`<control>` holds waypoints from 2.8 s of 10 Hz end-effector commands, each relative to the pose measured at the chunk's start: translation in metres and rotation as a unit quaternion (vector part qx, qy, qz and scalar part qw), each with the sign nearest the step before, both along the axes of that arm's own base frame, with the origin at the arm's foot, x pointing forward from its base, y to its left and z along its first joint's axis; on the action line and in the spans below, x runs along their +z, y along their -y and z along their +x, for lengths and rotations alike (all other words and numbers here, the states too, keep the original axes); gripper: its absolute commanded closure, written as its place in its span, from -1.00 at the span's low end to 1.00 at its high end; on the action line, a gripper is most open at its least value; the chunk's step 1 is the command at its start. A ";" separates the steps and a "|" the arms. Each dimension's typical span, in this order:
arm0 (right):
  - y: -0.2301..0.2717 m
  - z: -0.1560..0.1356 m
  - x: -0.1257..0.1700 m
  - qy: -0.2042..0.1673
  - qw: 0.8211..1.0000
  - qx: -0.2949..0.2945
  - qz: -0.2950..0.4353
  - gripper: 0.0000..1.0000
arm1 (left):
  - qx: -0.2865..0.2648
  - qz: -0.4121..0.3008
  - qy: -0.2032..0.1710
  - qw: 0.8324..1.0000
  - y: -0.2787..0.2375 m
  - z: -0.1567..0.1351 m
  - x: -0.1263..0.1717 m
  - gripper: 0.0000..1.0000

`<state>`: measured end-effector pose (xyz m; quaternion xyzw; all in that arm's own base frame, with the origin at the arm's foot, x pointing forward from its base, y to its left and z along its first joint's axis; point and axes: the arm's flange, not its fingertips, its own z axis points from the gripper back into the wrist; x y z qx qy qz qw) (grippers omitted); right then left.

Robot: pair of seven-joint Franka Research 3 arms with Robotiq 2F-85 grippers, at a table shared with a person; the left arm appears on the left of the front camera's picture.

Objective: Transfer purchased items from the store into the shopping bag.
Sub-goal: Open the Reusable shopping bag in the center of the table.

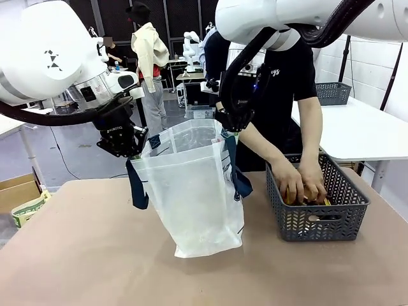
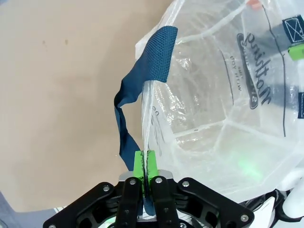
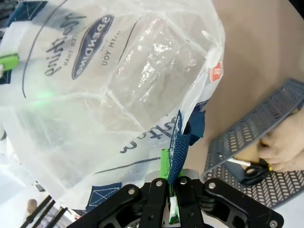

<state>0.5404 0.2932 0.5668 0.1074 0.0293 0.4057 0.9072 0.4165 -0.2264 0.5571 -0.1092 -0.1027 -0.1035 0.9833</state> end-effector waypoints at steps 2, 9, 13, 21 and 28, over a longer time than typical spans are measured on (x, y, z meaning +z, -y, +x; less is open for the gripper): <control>0.008 -0.002 0.002 0.025 0.999 0.047 -0.007 1.00 | -0.035 0.022 0.028 0.999 -0.004 0.002 -0.001 1.00; 0.018 0.002 -0.037 0.053 0.994 0.094 0.019 1.00 | -0.014 0.039 0.047 0.998 -0.020 0.017 -0.011 1.00; 0.019 0.016 -0.056 0.053 0.991 0.121 0.006 1.00 | -0.015 0.046 0.031 0.998 -0.019 0.015 -0.020 1.00; 0.010 0.014 -0.054 0.046 0.991 0.124 0.006 1.00 | -0.045 0.040 0.016 0.998 0.003 0.015 -0.036 1.00; 0.010 0.014 -0.054 0.046 0.991 0.124 0.006 1.00 | -0.045 0.040 0.016 0.998 0.003 0.015 -0.036 1.00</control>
